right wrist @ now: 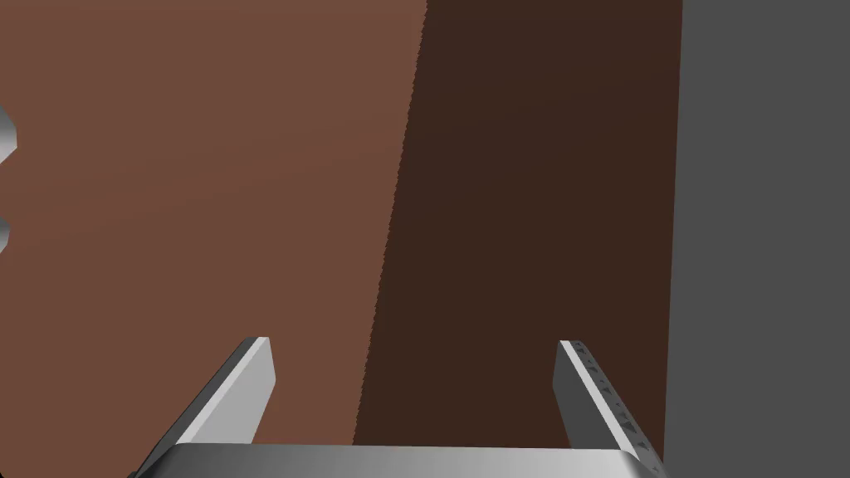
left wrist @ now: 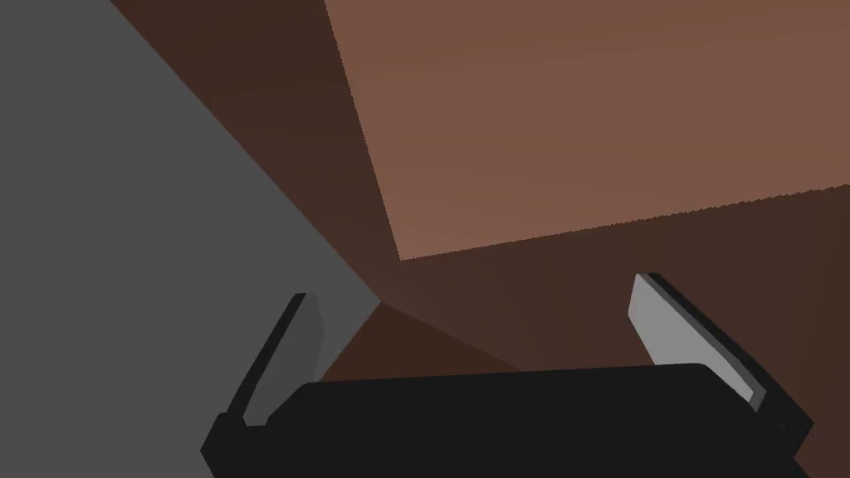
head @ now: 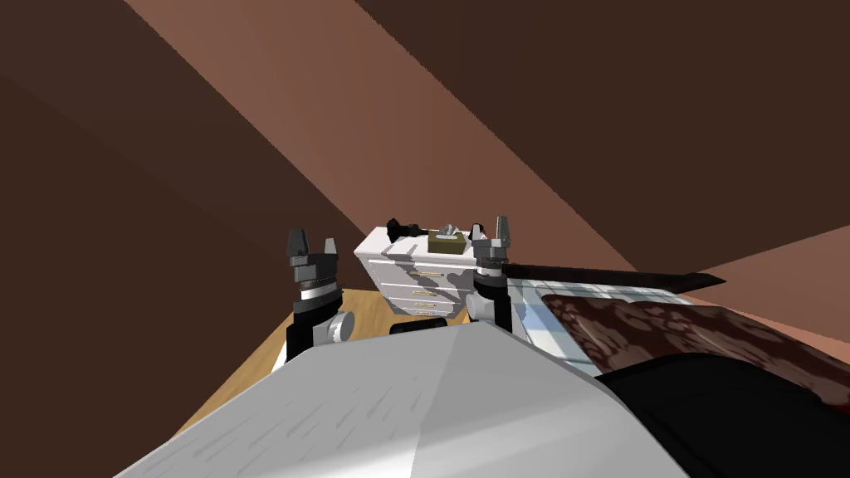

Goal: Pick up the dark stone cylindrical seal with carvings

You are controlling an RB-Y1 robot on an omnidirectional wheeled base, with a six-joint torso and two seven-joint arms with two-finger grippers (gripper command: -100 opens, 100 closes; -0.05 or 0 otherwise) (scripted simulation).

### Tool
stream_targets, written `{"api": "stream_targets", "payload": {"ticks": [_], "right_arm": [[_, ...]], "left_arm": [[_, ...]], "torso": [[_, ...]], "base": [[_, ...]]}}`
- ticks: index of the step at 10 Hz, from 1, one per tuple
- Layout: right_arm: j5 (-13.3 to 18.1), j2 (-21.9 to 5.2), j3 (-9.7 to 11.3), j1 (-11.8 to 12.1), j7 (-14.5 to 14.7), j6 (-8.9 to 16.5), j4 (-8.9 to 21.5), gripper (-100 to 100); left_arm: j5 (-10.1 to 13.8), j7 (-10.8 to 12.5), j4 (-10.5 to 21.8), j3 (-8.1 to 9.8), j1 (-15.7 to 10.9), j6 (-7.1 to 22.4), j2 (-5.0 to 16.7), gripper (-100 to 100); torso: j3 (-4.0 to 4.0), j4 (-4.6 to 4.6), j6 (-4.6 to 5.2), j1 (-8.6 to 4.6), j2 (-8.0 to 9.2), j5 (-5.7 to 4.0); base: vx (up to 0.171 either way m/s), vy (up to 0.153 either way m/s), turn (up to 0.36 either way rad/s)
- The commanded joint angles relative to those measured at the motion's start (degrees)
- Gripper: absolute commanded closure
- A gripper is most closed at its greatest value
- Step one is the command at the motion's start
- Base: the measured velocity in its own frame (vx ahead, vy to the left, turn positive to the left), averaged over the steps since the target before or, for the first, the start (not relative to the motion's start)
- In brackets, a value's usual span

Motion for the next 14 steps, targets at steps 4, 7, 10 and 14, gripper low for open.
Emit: {"api": "stream_targets", "payload": {"ticks": [4, 7, 10, 14], "right_arm": [[0.3, -6.5, -2.7, 2.2, 0.9, -0.1, 0.1, -100], [0.9, -10.2, -6.3, 4.5, 2.2, 0.7, 0.6, -100], [1.9, -13.5, -10.8, 7.1, 4.0, 2.5, 1.7, -100], [3.4, -16.7, -15.8, 9.6, 6.1, 5.7, 3.4, -100]], "left_arm": [[0.0, 0.0, 0.0, 0.00, 0.0, 0.0, 0.0, 0], [0.0, 0.0, 0.0, 0.00, 0.0, 0.0, 0.0, 0], [0.0, 0.0, 0.0, 0.00, 0.0, 0.0, 0.0, 0], [0.0, 0.0, 0.0, 0.00, 0.0, 0.0, 0.0, 0]], "torso": [[0.07, 0.02, 0.00, -0.14, 0.11, -0.03], [0.16, 0.06, 0.00, -0.09, 0.28, -0.02], [0.16, 0.06, 0.00, 0.00, 0.28, 0.00], [0.12, 0.05, -0.01, 0.10, 0.20, 0.02]], "base": [[-0.029, -0.025, 0.036], [-0.068, -0.013, 0.074], [-0.071, 0.012, 0.112], [-0.056, 0.036, 0.095]]}}
